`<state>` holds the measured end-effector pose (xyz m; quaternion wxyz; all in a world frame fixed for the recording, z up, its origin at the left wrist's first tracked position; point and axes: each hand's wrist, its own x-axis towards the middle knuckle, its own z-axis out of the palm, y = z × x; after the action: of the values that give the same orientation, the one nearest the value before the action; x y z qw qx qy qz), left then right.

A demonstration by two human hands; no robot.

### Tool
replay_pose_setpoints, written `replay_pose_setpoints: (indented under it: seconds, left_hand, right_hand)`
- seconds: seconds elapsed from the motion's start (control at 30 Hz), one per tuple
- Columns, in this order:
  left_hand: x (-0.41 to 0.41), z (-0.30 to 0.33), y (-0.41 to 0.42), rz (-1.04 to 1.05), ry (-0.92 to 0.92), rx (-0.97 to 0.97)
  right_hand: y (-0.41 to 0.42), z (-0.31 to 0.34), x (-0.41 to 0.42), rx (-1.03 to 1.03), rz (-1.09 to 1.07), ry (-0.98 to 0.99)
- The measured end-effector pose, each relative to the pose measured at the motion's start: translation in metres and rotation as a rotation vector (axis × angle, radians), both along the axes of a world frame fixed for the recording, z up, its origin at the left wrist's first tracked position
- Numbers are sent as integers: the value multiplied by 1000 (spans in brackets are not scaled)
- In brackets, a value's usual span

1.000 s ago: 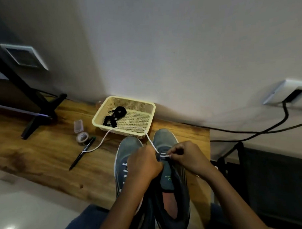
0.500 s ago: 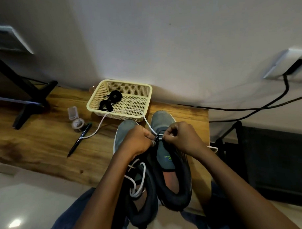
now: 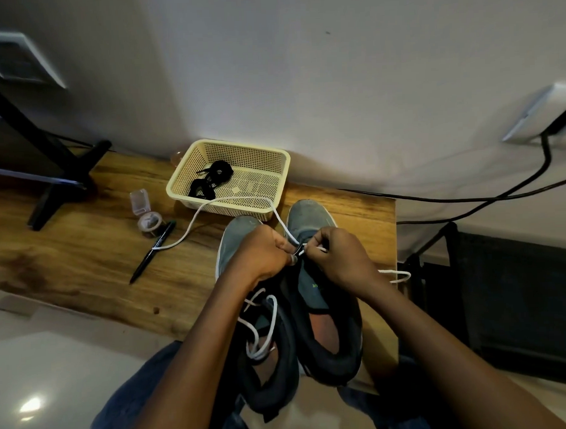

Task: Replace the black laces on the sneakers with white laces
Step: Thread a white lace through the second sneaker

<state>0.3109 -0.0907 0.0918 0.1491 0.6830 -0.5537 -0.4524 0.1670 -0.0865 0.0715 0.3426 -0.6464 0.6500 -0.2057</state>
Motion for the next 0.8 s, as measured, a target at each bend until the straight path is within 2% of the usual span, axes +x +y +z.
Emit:
replay_pose_setpoints:
  seconds: [0.33, 0.8]
  left_hand:
    - [-3, 0, -1, 27, -2, 6]
    - [-8, 4, 4, 14, -73, -68]
  right_hand:
    - [10, -6, 9, -99, -98, 83]
    - [15, -9, 11, -95, -95, 98]
